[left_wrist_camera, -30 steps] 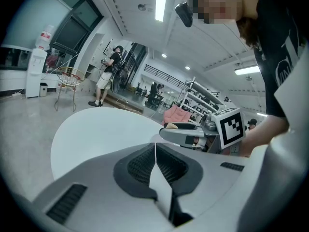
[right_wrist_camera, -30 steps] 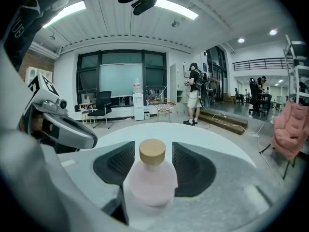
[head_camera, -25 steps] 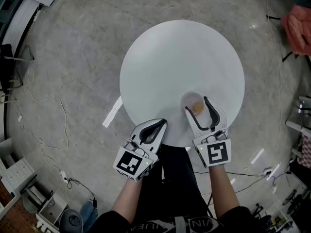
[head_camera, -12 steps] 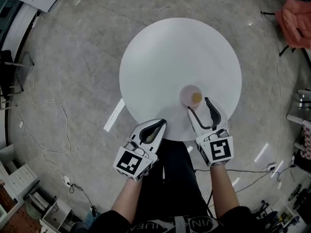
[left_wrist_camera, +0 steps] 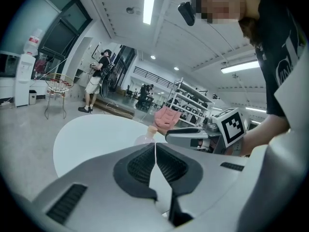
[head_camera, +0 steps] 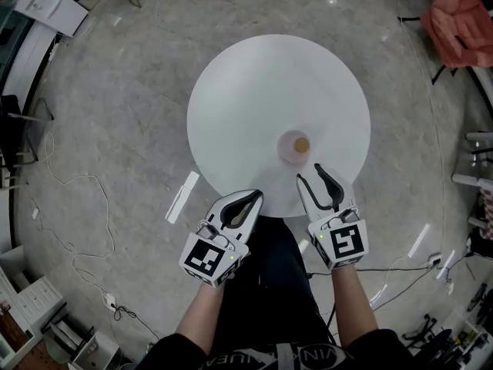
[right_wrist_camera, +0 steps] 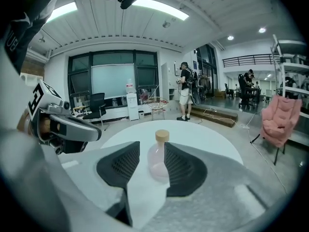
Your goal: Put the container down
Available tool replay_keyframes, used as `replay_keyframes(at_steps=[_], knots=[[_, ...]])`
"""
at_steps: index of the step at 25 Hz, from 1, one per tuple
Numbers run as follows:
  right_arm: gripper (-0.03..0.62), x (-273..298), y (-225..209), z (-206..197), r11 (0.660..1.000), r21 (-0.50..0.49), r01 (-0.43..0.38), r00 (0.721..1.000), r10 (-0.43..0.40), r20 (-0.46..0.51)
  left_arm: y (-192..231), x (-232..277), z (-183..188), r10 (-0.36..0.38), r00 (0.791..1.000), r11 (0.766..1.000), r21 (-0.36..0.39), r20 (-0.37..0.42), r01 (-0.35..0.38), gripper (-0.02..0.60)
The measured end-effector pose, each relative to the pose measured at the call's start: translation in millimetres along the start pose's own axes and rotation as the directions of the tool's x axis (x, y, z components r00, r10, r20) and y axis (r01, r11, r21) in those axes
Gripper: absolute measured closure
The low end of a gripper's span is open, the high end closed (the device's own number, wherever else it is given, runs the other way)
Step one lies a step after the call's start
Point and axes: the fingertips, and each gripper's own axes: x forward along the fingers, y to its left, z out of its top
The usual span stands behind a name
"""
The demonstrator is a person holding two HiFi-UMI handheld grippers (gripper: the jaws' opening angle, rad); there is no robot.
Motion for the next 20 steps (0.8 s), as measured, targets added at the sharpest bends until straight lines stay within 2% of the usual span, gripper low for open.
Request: replay_keyframes(at_steps=[5,12,20], knots=[[0.500,-12,9,5,1.000,0.009,-0.003,1.000,0.003,-0.011,-12,-1,7,-0.027,1.000,0.999,0.019,0.013,0.027,0.566],[0.568,-31,25,18,1.000,-0.010,-0.018,1.000,0.018,0.015,-24,-12,20,-0.047,0.998,0.998,0.045,0.039,0.045,0.566],[0.588,-54,41,49,1.000,-0.003,-0.019,0.997,0.019,0.077,-39,-23,45,-0.083,0.994,0.993,0.084,0.076,0.077,0.566]])
